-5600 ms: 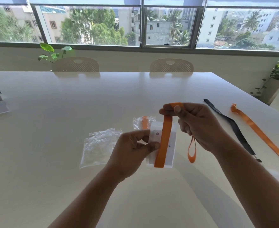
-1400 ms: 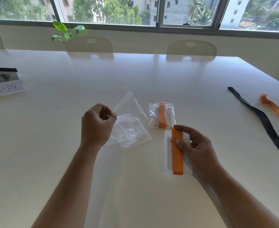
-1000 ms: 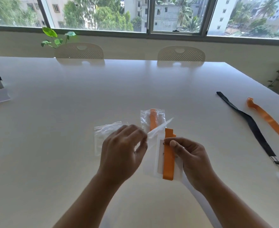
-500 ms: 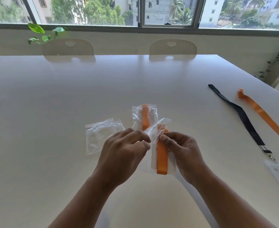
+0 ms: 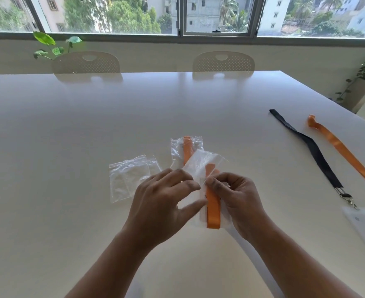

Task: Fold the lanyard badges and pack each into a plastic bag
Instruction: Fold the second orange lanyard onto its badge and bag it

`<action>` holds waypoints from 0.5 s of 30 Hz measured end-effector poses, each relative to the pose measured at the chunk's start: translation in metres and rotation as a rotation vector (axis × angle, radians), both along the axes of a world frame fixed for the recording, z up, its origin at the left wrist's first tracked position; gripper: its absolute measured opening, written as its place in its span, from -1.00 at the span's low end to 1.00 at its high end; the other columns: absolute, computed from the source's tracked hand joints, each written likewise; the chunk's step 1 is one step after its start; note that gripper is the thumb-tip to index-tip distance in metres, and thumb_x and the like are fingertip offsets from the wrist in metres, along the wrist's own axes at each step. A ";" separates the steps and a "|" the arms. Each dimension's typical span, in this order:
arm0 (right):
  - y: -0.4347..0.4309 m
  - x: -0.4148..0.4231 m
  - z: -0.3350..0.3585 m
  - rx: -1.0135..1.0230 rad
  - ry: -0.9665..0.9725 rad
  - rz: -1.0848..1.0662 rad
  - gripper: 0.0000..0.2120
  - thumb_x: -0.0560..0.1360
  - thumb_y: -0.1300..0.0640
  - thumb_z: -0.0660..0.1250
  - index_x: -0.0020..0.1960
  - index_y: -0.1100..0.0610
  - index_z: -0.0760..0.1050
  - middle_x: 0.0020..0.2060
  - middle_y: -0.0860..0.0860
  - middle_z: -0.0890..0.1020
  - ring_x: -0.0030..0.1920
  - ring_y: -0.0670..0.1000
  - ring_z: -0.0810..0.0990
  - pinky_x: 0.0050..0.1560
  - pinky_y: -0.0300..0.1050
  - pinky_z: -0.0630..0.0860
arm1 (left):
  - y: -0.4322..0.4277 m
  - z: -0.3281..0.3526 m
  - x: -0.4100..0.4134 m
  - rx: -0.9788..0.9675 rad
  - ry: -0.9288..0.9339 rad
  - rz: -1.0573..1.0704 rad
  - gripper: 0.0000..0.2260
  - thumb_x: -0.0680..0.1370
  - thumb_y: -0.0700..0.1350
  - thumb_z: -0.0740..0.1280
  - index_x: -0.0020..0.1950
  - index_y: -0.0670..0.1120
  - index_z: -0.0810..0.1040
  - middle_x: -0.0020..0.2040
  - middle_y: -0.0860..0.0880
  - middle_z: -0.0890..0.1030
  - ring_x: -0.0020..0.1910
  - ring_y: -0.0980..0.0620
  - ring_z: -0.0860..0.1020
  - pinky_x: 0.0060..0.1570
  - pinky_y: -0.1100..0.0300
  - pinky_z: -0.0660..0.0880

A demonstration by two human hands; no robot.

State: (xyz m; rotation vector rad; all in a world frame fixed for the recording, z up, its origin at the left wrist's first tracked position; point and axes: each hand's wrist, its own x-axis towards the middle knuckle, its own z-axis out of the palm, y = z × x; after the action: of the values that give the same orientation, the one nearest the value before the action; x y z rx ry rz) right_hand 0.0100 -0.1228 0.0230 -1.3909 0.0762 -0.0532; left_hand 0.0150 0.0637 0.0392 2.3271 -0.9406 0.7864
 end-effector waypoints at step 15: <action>0.007 -0.001 -0.001 0.003 -0.049 0.010 -0.68 0.20 -0.03 0.54 -0.30 0.23 0.62 -0.38 0.07 0.61 -0.32 0.01 0.55 -0.24 -0.12 0.54 | -0.009 -0.004 -0.003 -0.267 0.368 0.080 -0.88 0.51 0.05 0.40 -0.13 0.05 0.69 -0.25 0.23 0.59 -0.37 0.13 0.56 -0.37 0.20 0.52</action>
State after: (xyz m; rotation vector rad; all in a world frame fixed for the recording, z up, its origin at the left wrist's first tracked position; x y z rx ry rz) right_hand 0.0087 -0.1156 0.0217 -1.3865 0.0278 -0.0788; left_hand 0.0121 0.0550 0.0355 2.1802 -0.5499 0.4562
